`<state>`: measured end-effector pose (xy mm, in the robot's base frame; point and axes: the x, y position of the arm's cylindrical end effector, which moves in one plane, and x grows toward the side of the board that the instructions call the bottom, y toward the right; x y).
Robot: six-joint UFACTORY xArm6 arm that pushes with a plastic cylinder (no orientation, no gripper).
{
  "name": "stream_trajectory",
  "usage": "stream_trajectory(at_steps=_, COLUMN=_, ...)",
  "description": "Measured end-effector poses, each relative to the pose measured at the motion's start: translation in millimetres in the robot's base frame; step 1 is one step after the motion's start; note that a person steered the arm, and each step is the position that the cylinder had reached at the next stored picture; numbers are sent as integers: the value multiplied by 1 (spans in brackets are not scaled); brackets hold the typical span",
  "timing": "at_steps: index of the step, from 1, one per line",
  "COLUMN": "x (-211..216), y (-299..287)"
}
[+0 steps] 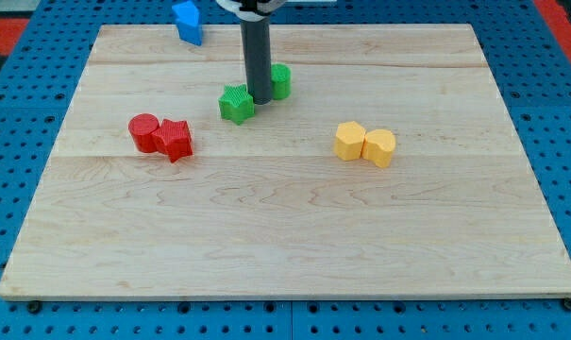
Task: Push the green circle into the blue triangle
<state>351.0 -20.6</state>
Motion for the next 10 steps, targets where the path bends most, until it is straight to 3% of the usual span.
stream_trajectory(at_steps=1, x=13, y=47)
stream_trajectory(at_steps=2, x=-13, y=53)
stream_trajectory(at_steps=3, x=-31, y=26)
stream_trajectory(at_steps=4, x=-33, y=-40)
stream_trajectory(at_steps=5, x=-50, y=-58)
stream_trajectory(at_steps=8, x=-44, y=-45)
stream_trajectory(at_steps=10, x=-44, y=-147)
